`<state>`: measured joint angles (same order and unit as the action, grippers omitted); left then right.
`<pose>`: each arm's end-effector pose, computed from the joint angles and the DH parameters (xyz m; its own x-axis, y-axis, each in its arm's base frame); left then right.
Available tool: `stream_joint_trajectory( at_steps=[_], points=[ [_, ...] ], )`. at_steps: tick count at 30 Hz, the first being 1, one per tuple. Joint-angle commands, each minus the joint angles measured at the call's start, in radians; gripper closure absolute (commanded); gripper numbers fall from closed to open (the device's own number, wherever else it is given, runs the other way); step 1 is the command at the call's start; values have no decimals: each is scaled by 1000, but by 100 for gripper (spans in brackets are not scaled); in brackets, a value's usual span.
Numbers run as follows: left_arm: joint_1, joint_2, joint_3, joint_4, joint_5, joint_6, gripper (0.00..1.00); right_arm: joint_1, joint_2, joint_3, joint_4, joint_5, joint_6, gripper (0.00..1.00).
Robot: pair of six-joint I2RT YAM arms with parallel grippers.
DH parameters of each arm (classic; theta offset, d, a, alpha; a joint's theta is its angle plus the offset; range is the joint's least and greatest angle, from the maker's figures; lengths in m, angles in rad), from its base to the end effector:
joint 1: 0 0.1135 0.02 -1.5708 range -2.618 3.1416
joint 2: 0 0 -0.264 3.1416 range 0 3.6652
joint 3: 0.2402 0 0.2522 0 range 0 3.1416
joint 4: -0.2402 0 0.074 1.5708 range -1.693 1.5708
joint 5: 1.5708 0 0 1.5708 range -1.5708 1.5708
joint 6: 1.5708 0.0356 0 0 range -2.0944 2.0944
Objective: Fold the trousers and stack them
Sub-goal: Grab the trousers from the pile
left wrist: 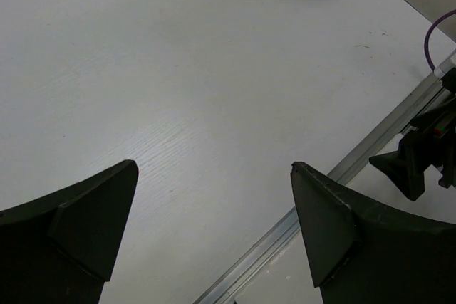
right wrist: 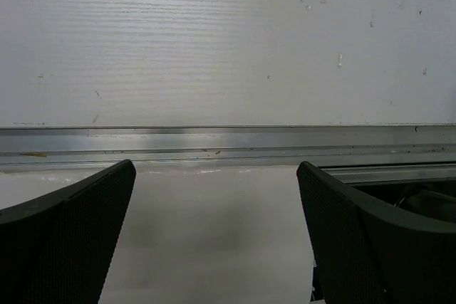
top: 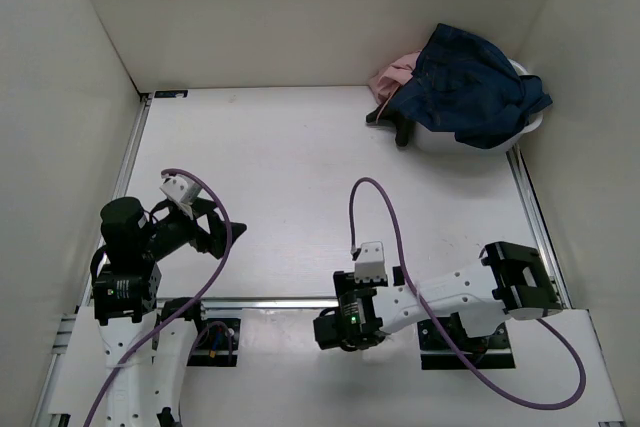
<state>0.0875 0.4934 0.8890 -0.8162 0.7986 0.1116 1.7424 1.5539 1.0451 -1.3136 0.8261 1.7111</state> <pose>0.0826 -0.0184 0.3479 -0.3385 0.0483 -0.9397 0.6321 0.7515 -0.1890 -0.0142 0.2353 0.2155 -0.6534 -0.1597 -0.7400 -0.0747 0.9863 -0.1469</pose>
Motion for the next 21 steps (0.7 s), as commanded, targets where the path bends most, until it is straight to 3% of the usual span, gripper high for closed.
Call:
stream_joint_trajectory(
  at_steps=[1, 7, 8, 10, 11, 12, 14, 15, 16, 17, 18, 19, 21],
  points=[
    [-3, -3, -9, -9, -2, -4, 0, -7, -15, 53, -168, 67, 24, 1],
    [-3, 7, 50, -31, -22, 51, 0, -138, -3, 392, -168, 234, -359, 1],
    [-12, 16, 85, -31, -32, 78, 0, -188, -14, 445, -168, 270, -481, 1],
    [-12, 16, 114, -31, -6, 172, 0, -295, -43, 607, -168, 382, -573, 1],
    [-12, 16, 126, -43, -6, 254, 0, -338, -96, 637, -135, 422, -700, 1],
    [-12, 16, 155, -43, -22, 276, 0, -392, -136, 638, 84, 423, -846, 1],
    [-12, 16, 177, -43, -44, 337, 0, -590, -263, 566, 370, 318, -1259, 1],
    [-12, 7, 177, -43, -44, 355, 0, -715, -297, 537, 581, 294, -1342, 1],
    [-12, 7, 177, -43, -44, 364, 0, -784, -331, 520, 650, 274, -1396, 1],
    [-12, 7, 177, -52, -74, 364, 0, -852, -331, 520, 693, 263, -1456, 1],
    [-21, 16, 186, -52, -75, 364, 0, -994, -321, 520, 747, 246, -1485, 1],
    [-22, 30, 186, -66, -75, 379, 0, -1071, -260, 559, 731, 119, -1486, 1],
    [-22, 54, 186, -75, -84, 390, 0, -1273, -80, 761, 648, -22, -1443, 1]
  ],
)
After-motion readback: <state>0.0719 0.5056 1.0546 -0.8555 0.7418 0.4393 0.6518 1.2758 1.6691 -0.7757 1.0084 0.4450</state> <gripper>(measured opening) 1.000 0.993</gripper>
